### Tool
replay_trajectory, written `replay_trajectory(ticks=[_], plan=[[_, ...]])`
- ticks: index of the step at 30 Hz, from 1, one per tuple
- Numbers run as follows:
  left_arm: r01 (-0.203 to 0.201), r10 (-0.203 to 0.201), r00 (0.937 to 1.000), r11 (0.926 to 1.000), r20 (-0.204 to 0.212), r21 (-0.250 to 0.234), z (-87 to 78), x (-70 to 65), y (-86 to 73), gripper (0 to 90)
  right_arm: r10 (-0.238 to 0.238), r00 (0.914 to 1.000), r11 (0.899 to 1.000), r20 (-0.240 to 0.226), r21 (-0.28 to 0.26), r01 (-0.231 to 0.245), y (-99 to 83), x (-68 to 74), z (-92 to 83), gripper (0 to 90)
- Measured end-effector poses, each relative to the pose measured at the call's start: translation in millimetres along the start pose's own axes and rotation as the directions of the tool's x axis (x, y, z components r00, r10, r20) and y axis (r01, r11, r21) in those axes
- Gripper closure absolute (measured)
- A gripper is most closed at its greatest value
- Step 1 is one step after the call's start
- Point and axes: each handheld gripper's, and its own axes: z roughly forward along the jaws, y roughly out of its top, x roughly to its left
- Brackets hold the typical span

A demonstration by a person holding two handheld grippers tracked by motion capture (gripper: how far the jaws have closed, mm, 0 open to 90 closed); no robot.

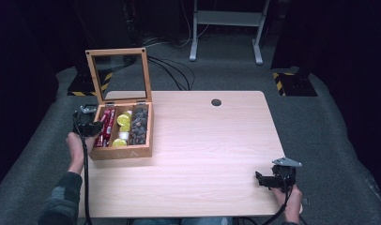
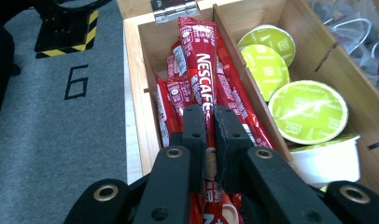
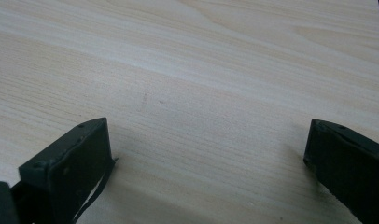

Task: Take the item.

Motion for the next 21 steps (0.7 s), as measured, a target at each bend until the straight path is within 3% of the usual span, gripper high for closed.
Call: replay_trajectory(ticks=[8, 21], plan=[[0.031, -0.030, 0.9985, 0.9993, 0.046, -0.023, -12.5, 1.2, -1.3, 83.5, 0.000, 1.0000, 1.000, 0.000, 0.000, 0.000, 0.0, 0.0, 0.0, 0.1], [0.018, -0.013, 0.9973, 0.9981, 0.072, -0.059, -25.7, -4.2, -0.3, 83.5, 0.001, 1.0000, 1.000, 0.001, 0.000, -0.001, 0.0, 0.1, 0.0, 0.1]])
